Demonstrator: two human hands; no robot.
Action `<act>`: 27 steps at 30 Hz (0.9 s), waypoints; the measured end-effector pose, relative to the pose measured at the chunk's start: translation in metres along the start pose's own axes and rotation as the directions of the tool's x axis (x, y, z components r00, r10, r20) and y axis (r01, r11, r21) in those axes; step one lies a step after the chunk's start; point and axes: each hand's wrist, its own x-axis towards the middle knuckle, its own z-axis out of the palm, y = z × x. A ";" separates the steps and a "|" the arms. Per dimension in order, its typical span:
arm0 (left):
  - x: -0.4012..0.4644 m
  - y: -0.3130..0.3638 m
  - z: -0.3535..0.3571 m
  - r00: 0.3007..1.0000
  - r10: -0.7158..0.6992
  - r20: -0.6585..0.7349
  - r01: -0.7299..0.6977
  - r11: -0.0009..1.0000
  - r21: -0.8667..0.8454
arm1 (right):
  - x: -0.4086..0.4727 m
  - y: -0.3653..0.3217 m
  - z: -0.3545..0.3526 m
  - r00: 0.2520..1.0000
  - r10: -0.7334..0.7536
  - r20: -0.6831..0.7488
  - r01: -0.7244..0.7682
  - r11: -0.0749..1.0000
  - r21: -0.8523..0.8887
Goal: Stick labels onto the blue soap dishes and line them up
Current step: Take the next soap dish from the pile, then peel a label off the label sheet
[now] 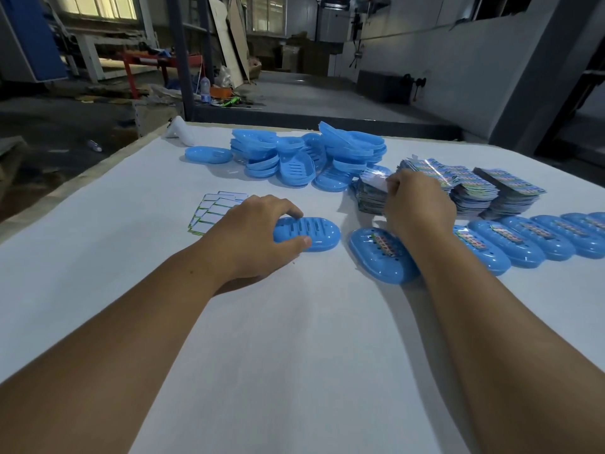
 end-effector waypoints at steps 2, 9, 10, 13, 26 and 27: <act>0.001 0.002 0.001 0.998 -0.020 -0.056 0.016 0.997 -0.082 | -0.002 -0.006 -0.005 0.995 -0.051 -0.087 0.061 0.991 0.121; 0.010 0.005 0.003 0.948 -0.291 -0.128 0.194 0.849 -0.492 | -0.036 -0.051 -0.013 0.939 -0.340 -0.056 0.326 0.822 0.467; 0.012 0.004 0.002 0.931 -0.340 -0.132 0.214 0.803 -0.556 | -0.041 -0.054 -0.012 0.927 -0.373 -0.032 0.339 0.798 0.498; 0.017 -0.002 -0.005 0.871 -0.465 -0.160 0.233 0.677 -0.698 | -0.052 -0.060 -0.010 0.906 -0.417 0.068 0.281 0.715 0.641; 0.008 0.005 0.000 0.960 -0.250 -0.125 0.115 0.762 -0.637 | -0.042 -0.054 -0.012 0.962 -0.197 0.186 -0.031 0.603 0.797; 0.009 0.005 0.000 0.960 -0.248 -0.132 0.110 0.764 -0.636 | -0.042 -0.054 -0.012 0.963 -0.195 0.188 -0.035 0.598 0.801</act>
